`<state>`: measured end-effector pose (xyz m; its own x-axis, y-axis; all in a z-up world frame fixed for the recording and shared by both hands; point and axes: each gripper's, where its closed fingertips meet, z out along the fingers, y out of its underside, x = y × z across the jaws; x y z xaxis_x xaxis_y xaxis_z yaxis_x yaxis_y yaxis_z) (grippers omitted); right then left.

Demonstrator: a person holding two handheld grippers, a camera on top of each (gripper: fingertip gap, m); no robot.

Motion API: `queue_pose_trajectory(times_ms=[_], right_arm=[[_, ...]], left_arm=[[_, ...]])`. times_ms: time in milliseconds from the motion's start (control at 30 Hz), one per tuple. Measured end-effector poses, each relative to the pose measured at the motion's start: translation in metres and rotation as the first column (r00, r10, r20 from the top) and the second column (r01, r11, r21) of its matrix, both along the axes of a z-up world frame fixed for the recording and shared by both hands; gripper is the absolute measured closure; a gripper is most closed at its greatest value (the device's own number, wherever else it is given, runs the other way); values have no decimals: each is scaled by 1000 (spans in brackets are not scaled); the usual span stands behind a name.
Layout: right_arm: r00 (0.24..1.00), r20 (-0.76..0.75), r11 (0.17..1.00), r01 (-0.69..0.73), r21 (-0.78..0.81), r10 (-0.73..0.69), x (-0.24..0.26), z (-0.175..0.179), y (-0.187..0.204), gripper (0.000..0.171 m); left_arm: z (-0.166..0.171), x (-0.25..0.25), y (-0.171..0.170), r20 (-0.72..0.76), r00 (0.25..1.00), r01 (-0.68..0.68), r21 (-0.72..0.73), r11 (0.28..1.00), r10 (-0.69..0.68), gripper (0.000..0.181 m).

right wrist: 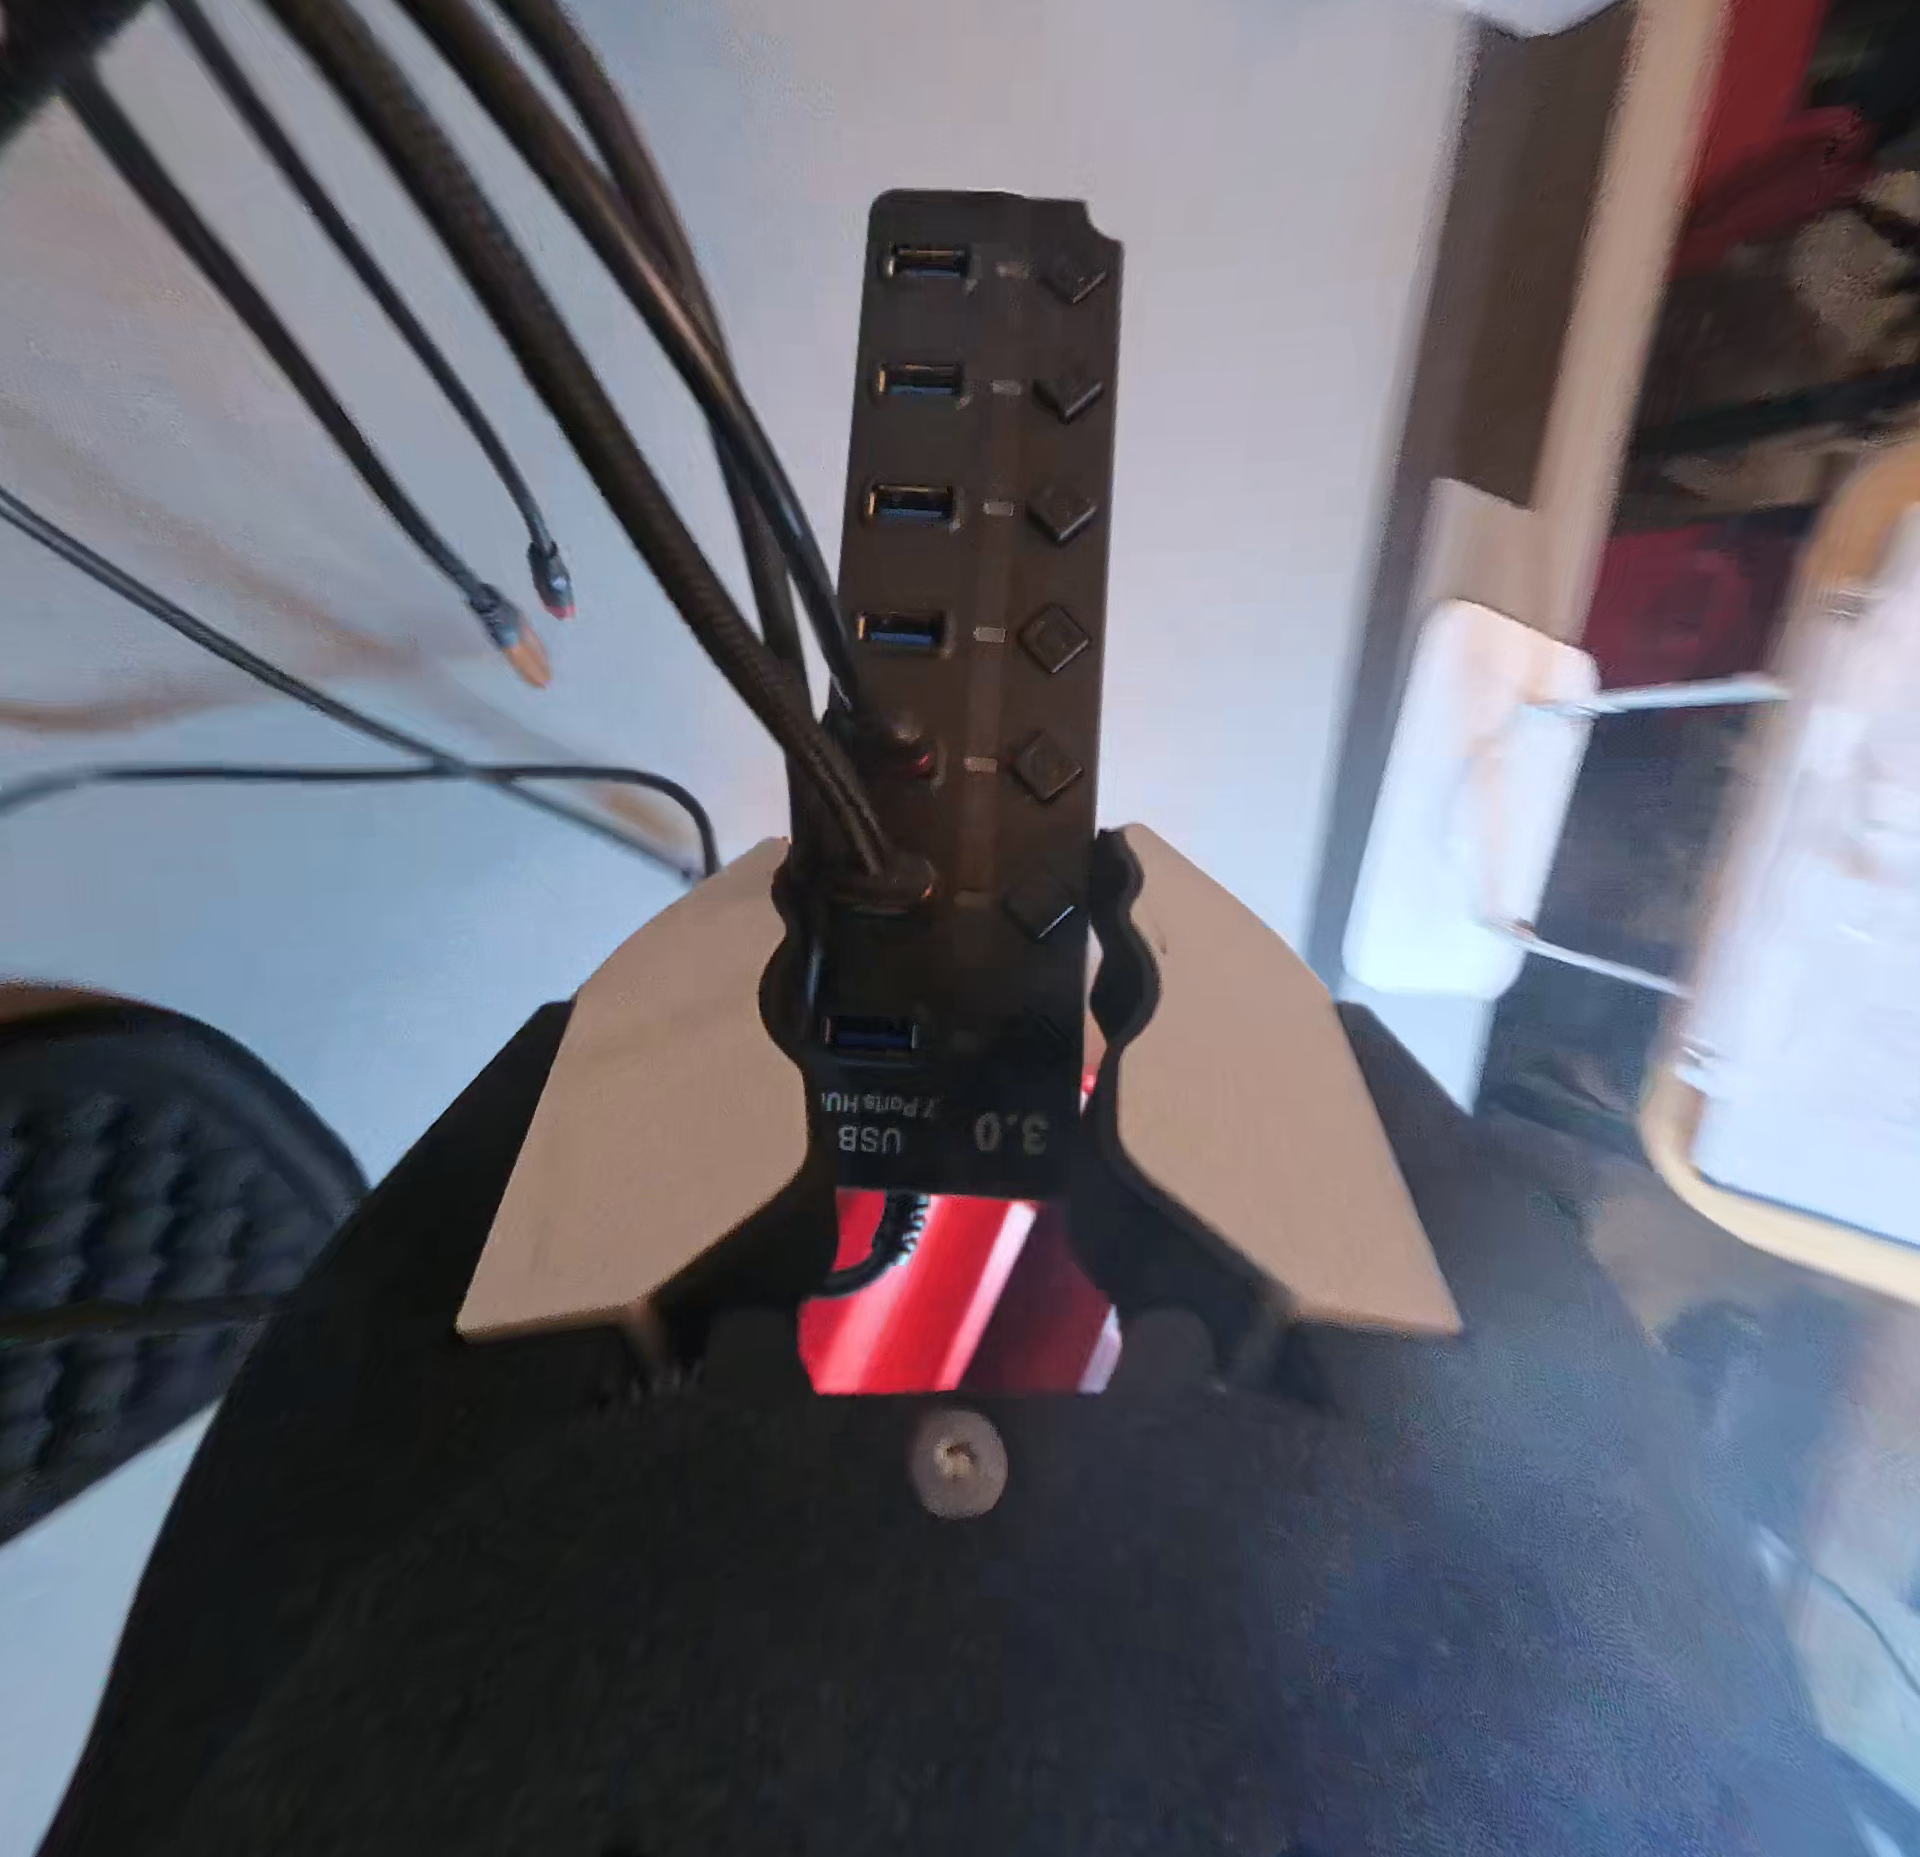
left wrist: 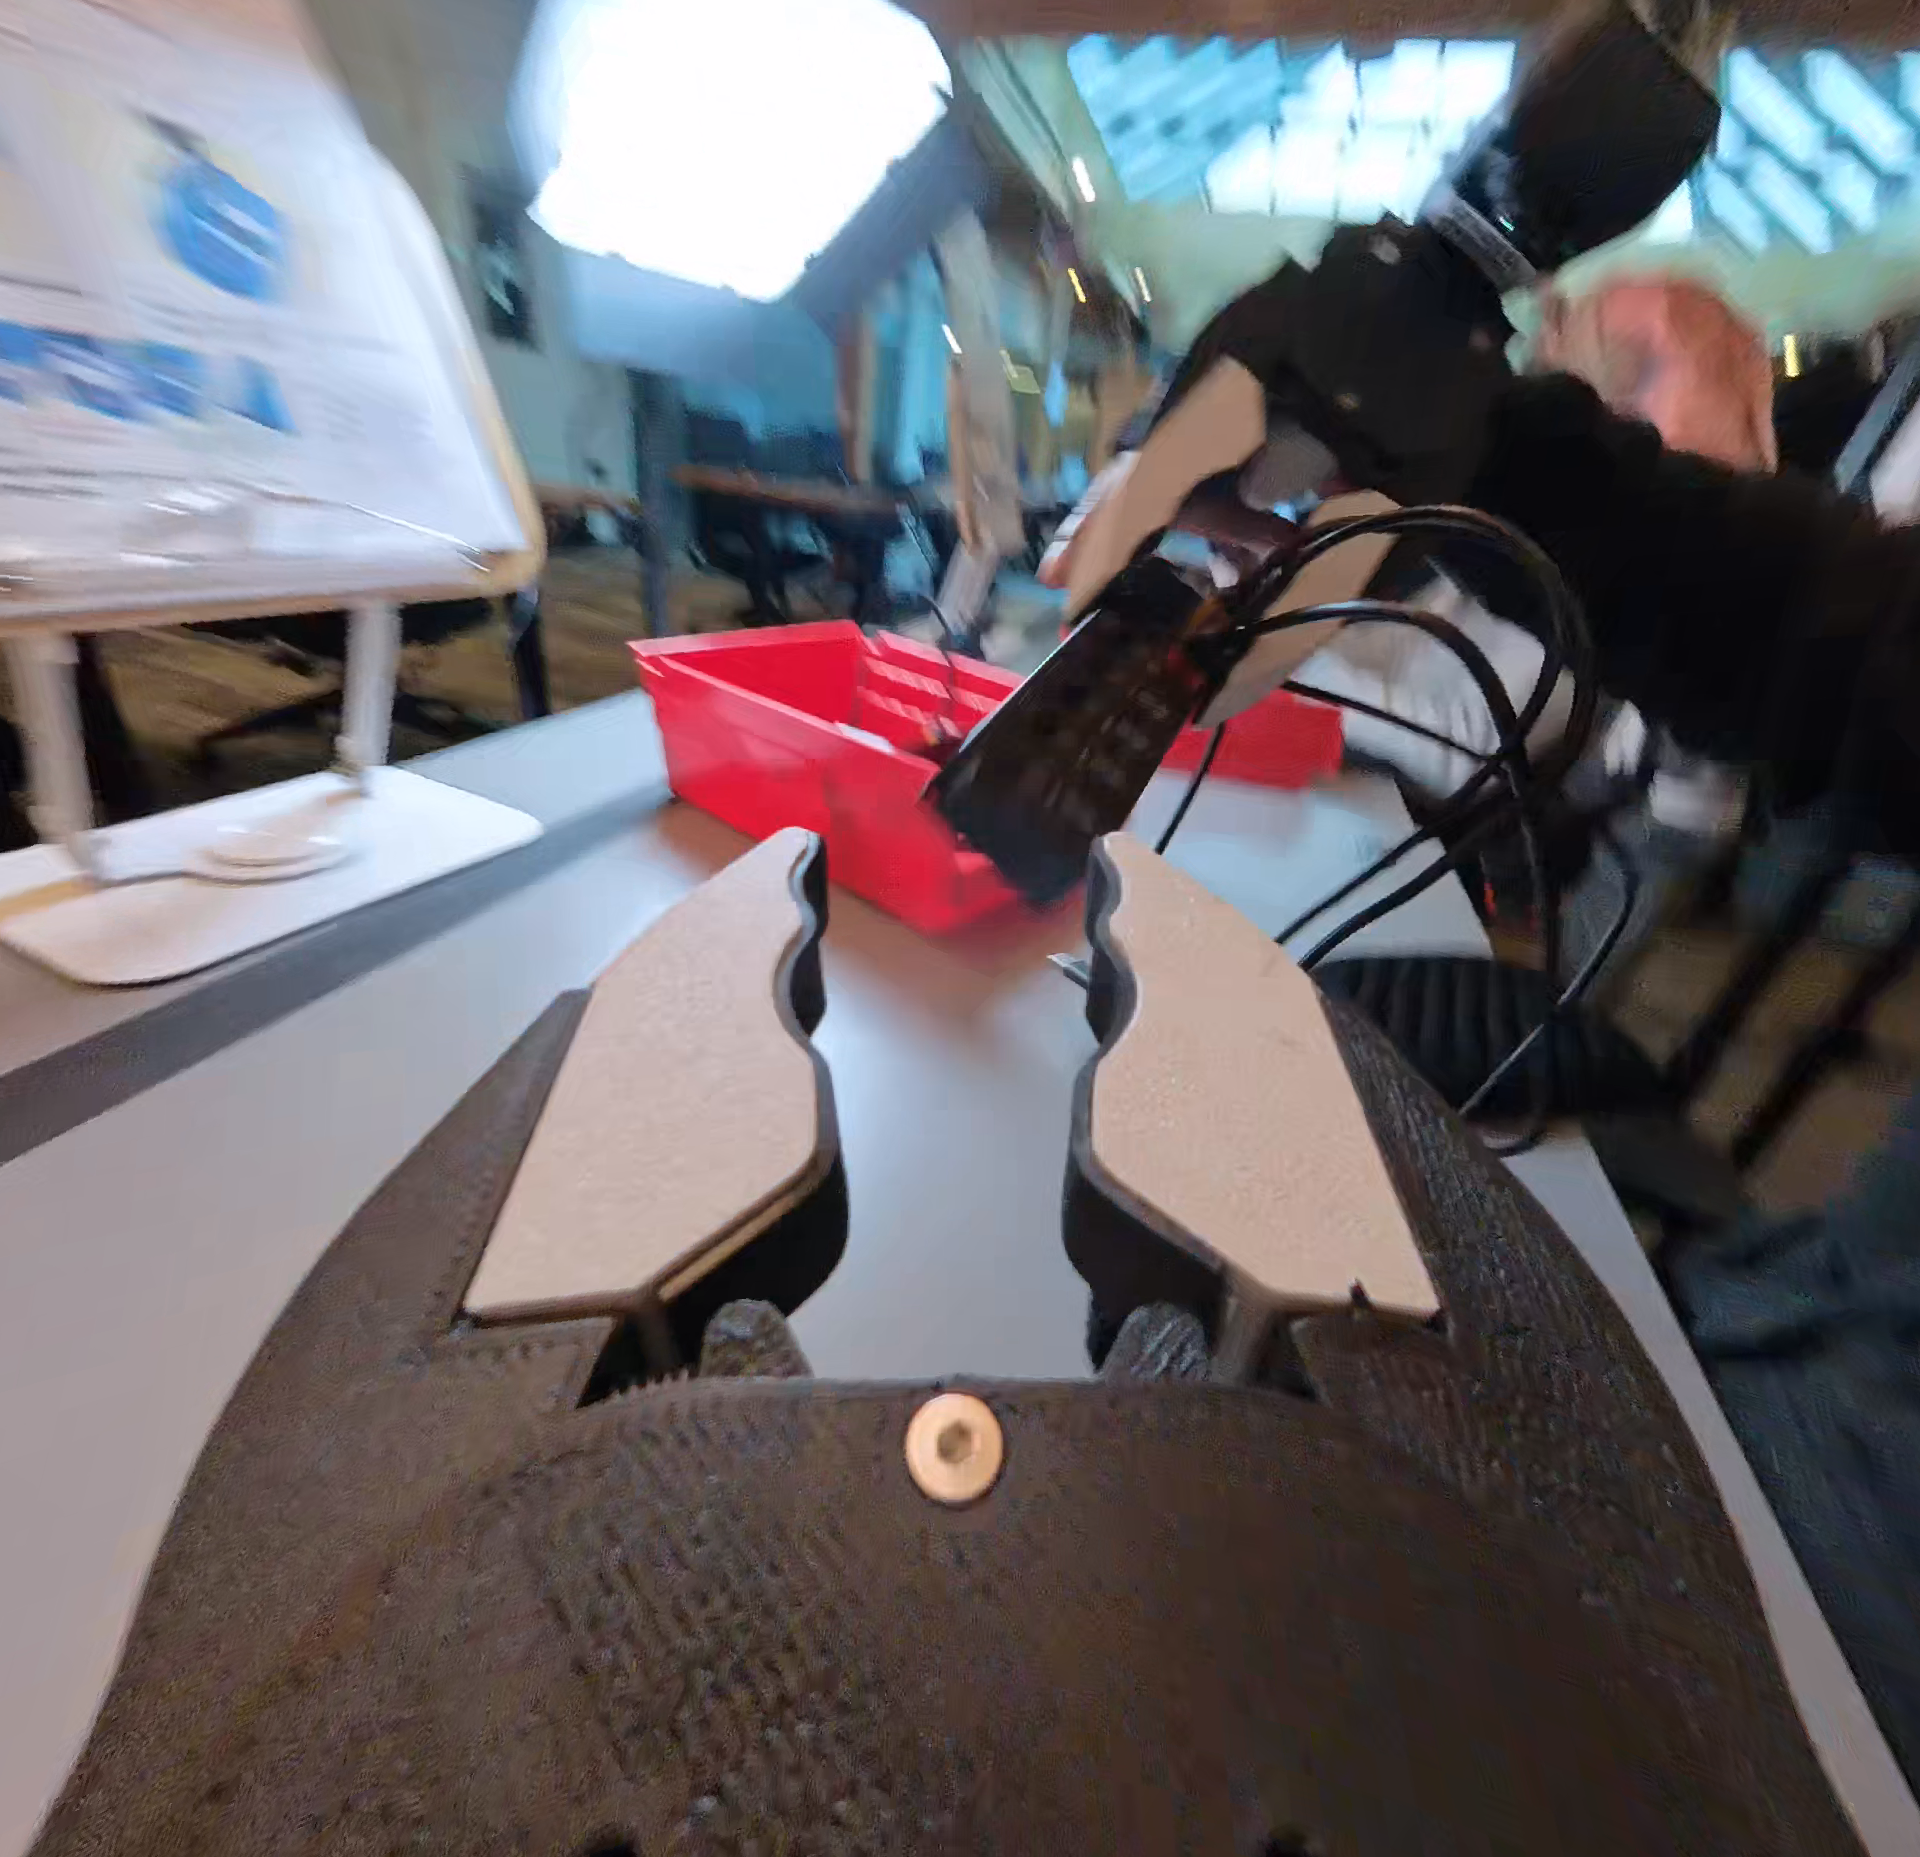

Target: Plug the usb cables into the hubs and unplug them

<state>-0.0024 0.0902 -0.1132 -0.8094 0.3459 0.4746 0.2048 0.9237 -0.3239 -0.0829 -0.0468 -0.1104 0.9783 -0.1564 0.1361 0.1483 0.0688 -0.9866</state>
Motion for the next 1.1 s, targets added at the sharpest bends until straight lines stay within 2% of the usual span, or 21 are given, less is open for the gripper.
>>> queue_pose_trajectory(times_ms=[67,167,300,367,467,533,633,700,767,900,967,1100], right_arm=[[994,-93,998,59,19,-57,-9,51,22,118],[953,-270,985,158,72,-133,-26,128,57,118],[811,-545,926,345,151,-213,-54,217,118,118],[727,-645,872,451,191,-235,-65,242,155,118],[603,-760,759,606,238,-243,-77,252,213,118],[540,-798,690,686,232,-269,-81,236,252,118],[460,-841,581,781,230,-286,-81,190,305,118],[461,-829,510,820,261,-317,-78,140,334,120],[491,-795,474,828,299,-356,-73,82,351,119],[594,-603,522,791,318,-532,-61,-24,356,118],[641,-478,581,760,290,-600,-55,-54,346,118],[750,-101,722,659,212,-654,-46,-94,319,117]], left_arm=[[6,-26,-13,79,995,-73,66,995,68,144],[-9,-39,-12,101,990,-103,23,994,101,146],[-28,-25,3,22,997,-74,-70,995,76,146],[-36,-16,8,-45,997,-74,-108,991,69,146],[-44,-9,12,-120,991,-84,-147,986,67,146],[-47,-7,14,-109,993,-71,-166,984,53,147],[-52,-8,15,-95,994,-68,-183,981,51,148],[-56,-11,16,-98,993,-78,-198,977,59,148],[-60,-12,16,-101,993,-81,-215,973,61,149],[-66,-11,19,-101,993,-78,-234,969,55,149],[-69,-11,20,-99,994,-75,-243,967,52,149],[-77,-9,25,-88,996,-56,-273,960,33,150]])
